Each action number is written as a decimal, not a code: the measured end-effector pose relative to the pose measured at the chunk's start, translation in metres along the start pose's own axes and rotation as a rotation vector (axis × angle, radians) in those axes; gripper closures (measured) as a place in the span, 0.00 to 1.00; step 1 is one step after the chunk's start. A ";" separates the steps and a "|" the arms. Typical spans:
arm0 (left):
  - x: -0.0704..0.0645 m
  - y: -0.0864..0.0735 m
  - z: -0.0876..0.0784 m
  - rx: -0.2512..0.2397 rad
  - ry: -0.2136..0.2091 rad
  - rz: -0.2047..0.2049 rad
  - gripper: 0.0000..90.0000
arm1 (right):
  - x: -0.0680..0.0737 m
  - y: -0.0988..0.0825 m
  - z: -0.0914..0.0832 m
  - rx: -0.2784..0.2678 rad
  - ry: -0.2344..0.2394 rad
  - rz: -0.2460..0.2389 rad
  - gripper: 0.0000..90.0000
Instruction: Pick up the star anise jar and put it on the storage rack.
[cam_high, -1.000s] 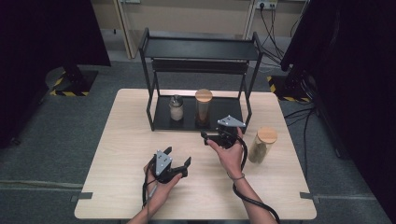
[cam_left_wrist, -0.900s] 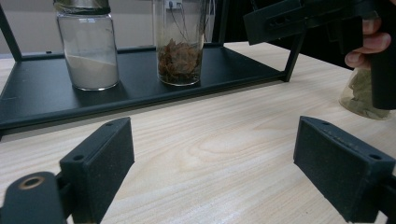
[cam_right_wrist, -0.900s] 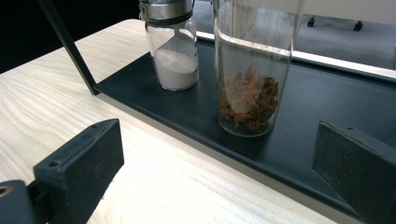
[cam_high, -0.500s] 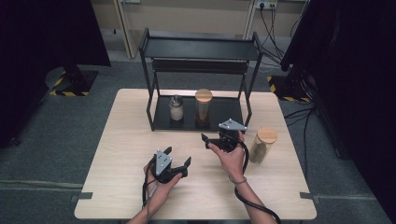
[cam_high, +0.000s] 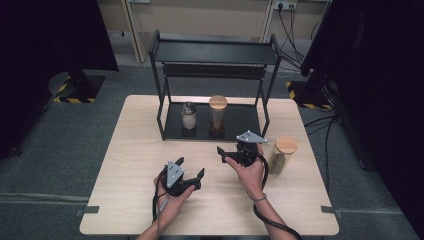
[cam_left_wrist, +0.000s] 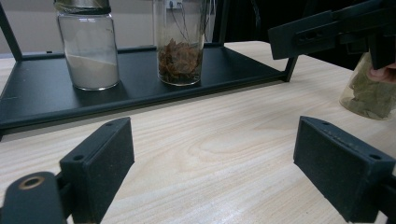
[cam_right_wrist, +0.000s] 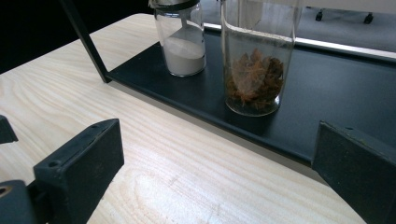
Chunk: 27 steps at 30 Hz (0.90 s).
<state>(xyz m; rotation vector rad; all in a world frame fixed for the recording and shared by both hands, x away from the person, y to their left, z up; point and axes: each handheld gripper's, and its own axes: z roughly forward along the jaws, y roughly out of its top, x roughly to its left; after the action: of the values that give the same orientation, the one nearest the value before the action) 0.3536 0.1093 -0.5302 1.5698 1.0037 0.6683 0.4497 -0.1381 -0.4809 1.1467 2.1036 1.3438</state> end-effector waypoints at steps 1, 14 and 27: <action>0.000 0.000 0.000 0.000 0.000 -0.001 0.13 | 0.000 -0.001 0.000 0.001 0.001 0.001 0.03; 0.000 0.000 0.000 -0.001 0.000 0.000 0.13 | -0.001 -0.008 -0.009 0.009 0.007 0.000 0.03; 0.000 0.000 0.000 0.000 0.001 -0.001 0.13 | -0.001 -0.014 -0.018 0.015 0.014 -0.001 0.03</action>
<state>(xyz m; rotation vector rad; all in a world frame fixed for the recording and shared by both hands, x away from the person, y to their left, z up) 0.3536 0.1092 -0.5302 1.5690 1.0049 0.6683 0.4319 -0.1516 -0.4853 1.1449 2.1273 1.3420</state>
